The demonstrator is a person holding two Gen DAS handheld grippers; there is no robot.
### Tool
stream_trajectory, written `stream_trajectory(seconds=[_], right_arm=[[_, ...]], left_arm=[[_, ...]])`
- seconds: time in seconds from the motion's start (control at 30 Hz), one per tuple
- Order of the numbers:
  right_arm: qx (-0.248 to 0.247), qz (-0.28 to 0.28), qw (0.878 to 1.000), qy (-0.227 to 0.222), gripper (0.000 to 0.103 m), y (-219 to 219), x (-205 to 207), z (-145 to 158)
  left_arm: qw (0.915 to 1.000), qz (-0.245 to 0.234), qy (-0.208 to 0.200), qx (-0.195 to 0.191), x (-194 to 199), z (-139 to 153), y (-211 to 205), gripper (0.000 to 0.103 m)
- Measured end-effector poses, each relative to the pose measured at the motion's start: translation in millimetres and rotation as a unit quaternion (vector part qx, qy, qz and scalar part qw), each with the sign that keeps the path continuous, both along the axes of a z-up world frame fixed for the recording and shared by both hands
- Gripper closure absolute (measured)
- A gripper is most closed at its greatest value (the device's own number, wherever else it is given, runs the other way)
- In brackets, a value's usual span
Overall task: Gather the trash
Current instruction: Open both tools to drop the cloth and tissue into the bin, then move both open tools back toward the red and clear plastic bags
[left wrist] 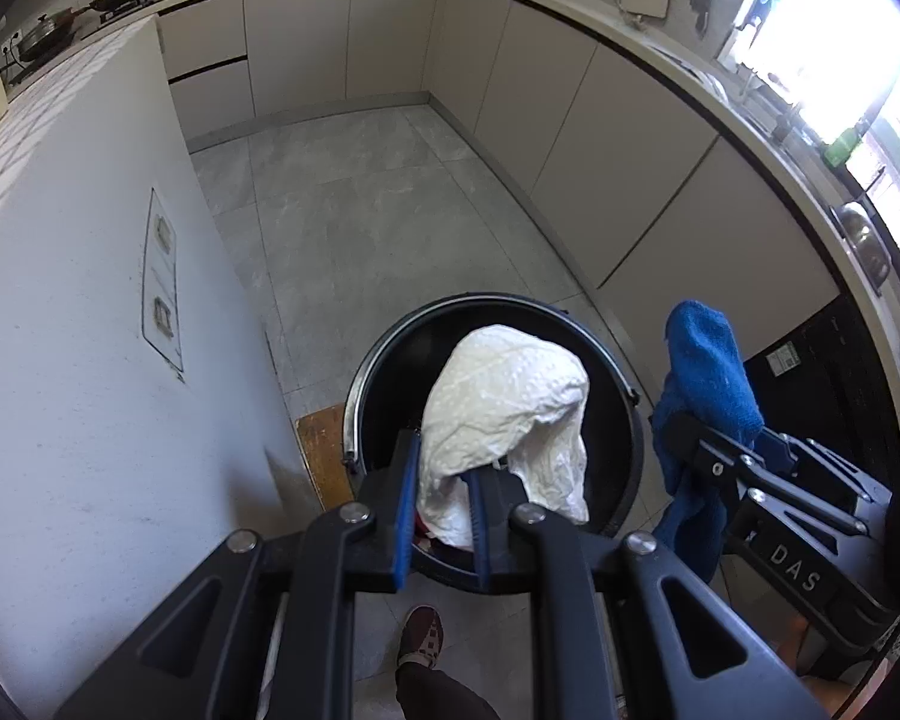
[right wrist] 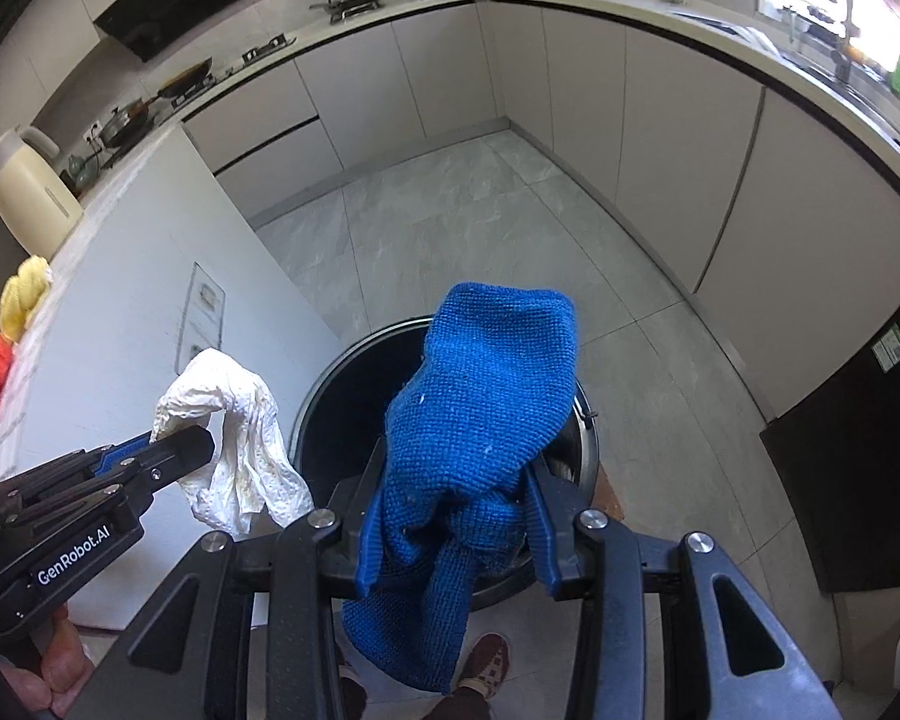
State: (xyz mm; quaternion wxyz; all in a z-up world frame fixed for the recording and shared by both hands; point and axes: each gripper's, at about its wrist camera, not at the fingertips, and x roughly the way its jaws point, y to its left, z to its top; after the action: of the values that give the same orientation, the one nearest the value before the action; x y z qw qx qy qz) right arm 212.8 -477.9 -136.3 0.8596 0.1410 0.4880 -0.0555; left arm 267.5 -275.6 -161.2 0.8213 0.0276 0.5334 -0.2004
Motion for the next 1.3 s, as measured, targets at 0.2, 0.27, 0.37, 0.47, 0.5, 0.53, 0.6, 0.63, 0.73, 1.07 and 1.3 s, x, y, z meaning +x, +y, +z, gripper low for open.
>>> stream_trajectory(seconds=[0.2,0.27,0.37,0.47,0.5,0.53,0.6,0.63,0.73,1.07,1.3], right_arm=[[-0.003,0.018,1.0,0.012,0.06,-9,20,-24],[-0.007,0.026,1.0,0.016,0.058,-10,27,-33],[-0.021,0.03,0.999,0.018,0.038,-12,37,-39],[-0.035,0.023,0.999,0.011,0.034,-18,40,-39],[-0.035,0.019,0.999,0.008,0.034,-20,40,-38],[-0.034,0.016,0.999,0.006,0.034,-22,38,-37],[-0.034,0.008,0.999,-0.002,0.034,-26,35,-29],[-0.035,0.007,0.999,-0.004,0.034,-27,33,-25],[-0.03,0.005,0.999,-0.01,0.034,-28,28,-15],[-0.029,0.023,0.998,-0.052,0.034,6,12,44],[-0.028,0.06,0.994,-0.092,0.034,48,7,88]], left_arm=[[0.9997,0.013,0.017,0.013,9,-22,-13,0.084],[0.9995,0.013,0.023,0.018,12,-28,-17,0.076],[0.9988,0.028,0.027,0.031,17,-34,-22,0.039],[0.9986,0.035,0.017,0.037,19,-31,-23,0.034],[0.9985,0.037,0.011,0.038,18,-28,-22,0.034],[0.9985,0.038,0.006,0.038,19,-25,-21,0.034],[0.9984,0.038,-0.008,0.041,18,-14,-20,0.034],[0.9984,0.037,-0.013,0.042,17,-9,-20,0.034],[0.9983,0.038,-0.021,0.039,14,5,-17,0.034],[0.9974,0.053,-0.047,0.007,0,62,22,0.034],[0.9933,0.082,-0.079,-0.015,-13,102,71,0.034]])
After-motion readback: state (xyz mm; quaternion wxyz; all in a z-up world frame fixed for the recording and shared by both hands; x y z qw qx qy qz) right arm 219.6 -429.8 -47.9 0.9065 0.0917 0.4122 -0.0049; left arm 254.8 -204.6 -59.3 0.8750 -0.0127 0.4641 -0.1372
